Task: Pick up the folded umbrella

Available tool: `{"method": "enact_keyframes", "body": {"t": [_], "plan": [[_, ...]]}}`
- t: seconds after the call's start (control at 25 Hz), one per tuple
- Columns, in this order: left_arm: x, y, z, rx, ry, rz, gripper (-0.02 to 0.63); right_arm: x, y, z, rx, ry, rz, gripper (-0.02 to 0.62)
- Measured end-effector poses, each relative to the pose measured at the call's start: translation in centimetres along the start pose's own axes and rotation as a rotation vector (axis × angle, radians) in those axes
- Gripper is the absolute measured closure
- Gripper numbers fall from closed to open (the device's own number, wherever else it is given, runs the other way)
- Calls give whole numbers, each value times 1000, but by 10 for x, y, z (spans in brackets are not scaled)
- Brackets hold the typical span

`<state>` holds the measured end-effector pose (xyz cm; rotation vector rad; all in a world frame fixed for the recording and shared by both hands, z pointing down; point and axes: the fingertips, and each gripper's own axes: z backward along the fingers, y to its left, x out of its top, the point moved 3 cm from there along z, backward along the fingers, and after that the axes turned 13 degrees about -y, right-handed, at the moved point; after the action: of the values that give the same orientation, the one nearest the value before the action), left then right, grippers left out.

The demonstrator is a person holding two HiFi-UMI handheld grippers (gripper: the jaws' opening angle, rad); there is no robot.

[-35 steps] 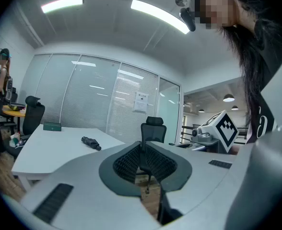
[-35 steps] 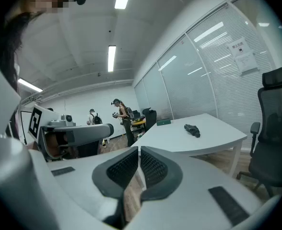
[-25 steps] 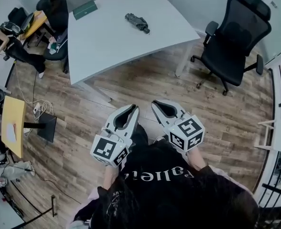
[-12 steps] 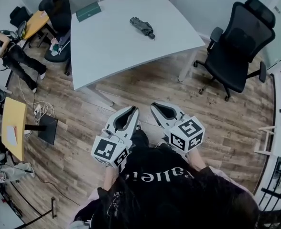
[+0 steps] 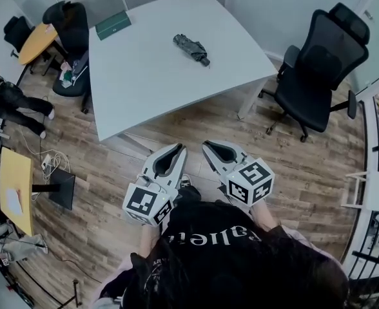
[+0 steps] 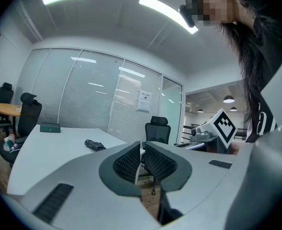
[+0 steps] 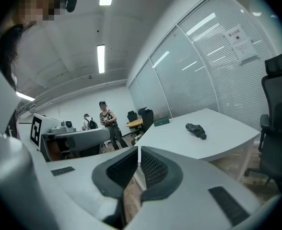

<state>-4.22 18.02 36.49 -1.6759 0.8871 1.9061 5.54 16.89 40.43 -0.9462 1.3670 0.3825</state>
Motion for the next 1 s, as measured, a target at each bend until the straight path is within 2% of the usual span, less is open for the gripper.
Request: {"method": "enact_keyframes", "body": {"t": [0.68,1.0], "plan": [[17,114,-21,-115,13,-1,557,3,-4,-109,-106,-31,-53,563],[2,129,-20,-154,41,54,557,-14,3,-117,-155,21,-70,563]]}}
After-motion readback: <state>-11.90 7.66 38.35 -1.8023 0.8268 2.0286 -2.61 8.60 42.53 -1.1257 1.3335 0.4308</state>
